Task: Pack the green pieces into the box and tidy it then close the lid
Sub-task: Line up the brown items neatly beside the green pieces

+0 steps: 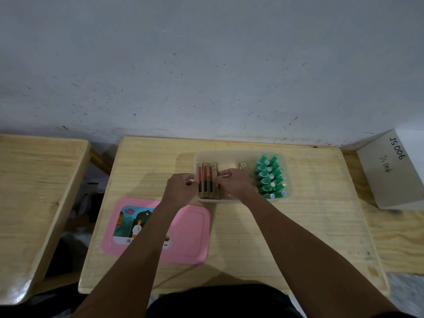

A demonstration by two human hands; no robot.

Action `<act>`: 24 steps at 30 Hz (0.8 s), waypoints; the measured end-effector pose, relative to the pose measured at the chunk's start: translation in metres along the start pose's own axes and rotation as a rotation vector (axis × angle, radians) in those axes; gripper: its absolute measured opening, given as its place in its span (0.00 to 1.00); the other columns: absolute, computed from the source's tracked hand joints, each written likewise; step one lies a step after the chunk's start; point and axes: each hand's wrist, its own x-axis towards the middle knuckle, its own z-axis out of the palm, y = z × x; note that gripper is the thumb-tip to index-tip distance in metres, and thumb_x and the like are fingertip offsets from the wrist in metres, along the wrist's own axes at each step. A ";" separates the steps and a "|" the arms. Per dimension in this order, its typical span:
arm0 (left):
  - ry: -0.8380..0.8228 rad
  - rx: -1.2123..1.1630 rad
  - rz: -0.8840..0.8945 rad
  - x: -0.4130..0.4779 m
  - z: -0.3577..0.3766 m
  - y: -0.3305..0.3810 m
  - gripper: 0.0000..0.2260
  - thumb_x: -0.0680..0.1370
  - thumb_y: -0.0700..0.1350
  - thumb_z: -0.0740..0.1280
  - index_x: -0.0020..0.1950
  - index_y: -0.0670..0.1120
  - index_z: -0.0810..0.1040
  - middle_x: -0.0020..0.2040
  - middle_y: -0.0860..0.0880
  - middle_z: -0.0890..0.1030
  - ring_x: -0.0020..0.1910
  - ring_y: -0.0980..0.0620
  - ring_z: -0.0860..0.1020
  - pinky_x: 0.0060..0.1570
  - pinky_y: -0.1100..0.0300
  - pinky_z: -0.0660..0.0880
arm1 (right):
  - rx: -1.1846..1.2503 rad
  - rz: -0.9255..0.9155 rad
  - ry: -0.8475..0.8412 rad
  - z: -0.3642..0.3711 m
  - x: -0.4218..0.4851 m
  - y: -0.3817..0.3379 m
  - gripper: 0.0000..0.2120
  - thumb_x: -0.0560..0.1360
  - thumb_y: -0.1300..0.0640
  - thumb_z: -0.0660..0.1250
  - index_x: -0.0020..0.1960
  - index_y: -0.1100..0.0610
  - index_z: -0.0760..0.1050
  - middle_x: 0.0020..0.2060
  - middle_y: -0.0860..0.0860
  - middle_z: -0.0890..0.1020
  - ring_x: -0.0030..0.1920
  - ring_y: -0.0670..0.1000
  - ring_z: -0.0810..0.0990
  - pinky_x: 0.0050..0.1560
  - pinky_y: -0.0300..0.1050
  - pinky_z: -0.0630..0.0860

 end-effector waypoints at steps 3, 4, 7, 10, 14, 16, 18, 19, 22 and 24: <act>0.011 -0.004 -0.001 -0.001 0.000 0.000 0.14 0.77 0.42 0.66 0.62 0.40 0.78 0.59 0.41 0.81 0.53 0.43 0.81 0.57 0.48 0.78 | -0.010 -0.007 0.066 0.002 -0.001 0.001 0.18 0.69 0.52 0.75 0.56 0.57 0.78 0.49 0.52 0.83 0.48 0.50 0.82 0.52 0.49 0.81; 0.016 -0.010 -0.001 -0.001 0.001 0.000 0.14 0.77 0.42 0.66 0.61 0.40 0.79 0.59 0.41 0.81 0.53 0.43 0.82 0.57 0.48 0.78 | -0.022 -0.010 0.103 0.002 0.000 0.001 0.16 0.69 0.53 0.76 0.54 0.56 0.79 0.47 0.52 0.84 0.46 0.49 0.83 0.51 0.49 0.82; 0.019 -0.021 -0.006 -0.002 0.001 0.000 0.14 0.78 0.43 0.66 0.61 0.40 0.78 0.60 0.40 0.81 0.54 0.42 0.81 0.58 0.47 0.78 | -0.045 -0.009 0.136 0.003 0.000 0.001 0.10 0.68 0.55 0.75 0.46 0.53 0.77 0.43 0.51 0.83 0.43 0.49 0.83 0.47 0.49 0.82; 0.020 -0.020 -0.011 -0.001 0.001 -0.001 0.14 0.77 0.43 0.66 0.62 0.40 0.79 0.60 0.40 0.80 0.54 0.42 0.81 0.57 0.47 0.78 | -0.025 0.009 0.088 0.004 0.001 0.002 0.11 0.69 0.55 0.75 0.48 0.54 0.77 0.46 0.52 0.83 0.44 0.49 0.82 0.44 0.46 0.81; 0.018 -0.008 -0.012 0.000 0.000 -0.001 0.13 0.77 0.42 0.66 0.61 0.41 0.79 0.59 0.41 0.81 0.52 0.42 0.82 0.56 0.48 0.78 | 0.045 0.023 0.047 -0.001 0.001 0.003 0.09 0.72 0.56 0.74 0.50 0.56 0.78 0.47 0.55 0.84 0.43 0.50 0.81 0.49 0.47 0.80; 0.018 0.000 -0.002 0.000 0.001 -0.001 0.13 0.78 0.42 0.66 0.61 0.41 0.79 0.60 0.41 0.81 0.52 0.41 0.82 0.57 0.47 0.78 | 0.081 0.030 0.012 -0.003 0.001 0.004 0.07 0.73 0.58 0.72 0.50 0.56 0.79 0.48 0.56 0.85 0.46 0.52 0.83 0.52 0.50 0.81; 0.021 0.001 0.004 -0.001 0.001 0.000 0.13 0.78 0.42 0.66 0.61 0.40 0.79 0.60 0.40 0.80 0.53 0.42 0.81 0.57 0.47 0.78 | 0.077 0.032 -0.003 -0.003 0.001 0.004 0.07 0.73 0.60 0.72 0.51 0.57 0.79 0.48 0.57 0.84 0.48 0.53 0.83 0.52 0.52 0.81; 0.022 -0.001 0.005 -0.001 0.001 0.000 0.13 0.77 0.41 0.66 0.61 0.40 0.79 0.60 0.40 0.80 0.53 0.43 0.81 0.57 0.47 0.78 | 0.072 0.035 -0.002 -0.003 0.001 0.004 0.08 0.73 0.61 0.72 0.52 0.57 0.79 0.48 0.57 0.84 0.48 0.53 0.83 0.52 0.52 0.81; 0.022 -0.006 0.003 0.000 0.001 -0.001 0.13 0.77 0.42 0.66 0.61 0.41 0.79 0.60 0.40 0.80 0.54 0.44 0.81 0.56 0.47 0.78 | 0.086 0.028 -0.005 -0.004 -0.001 0.002 0.11 0.73 0.63 0.71 0.55 0.60 0.77 0.48 0.58 0.84 0.42 0.50 0.83 0.45 0.44 0.81; 0.019 -0.003 0.006 0.000 0.001 -0.001 0.14 0.77 0.42 0.66 0.62 0.40 0.78 0.60 0.40 0.80 0.54 0.44 0.81 0.57 0.47 0.78 | 0.105 0.029 -0.009 -0.005 -0.001 0.002 0.13 0.74 0.63 0.71 0.57 0.62 0.76 0.48 0.58 0.84 0.40 0.47 0.82 0.41 0.39 0.80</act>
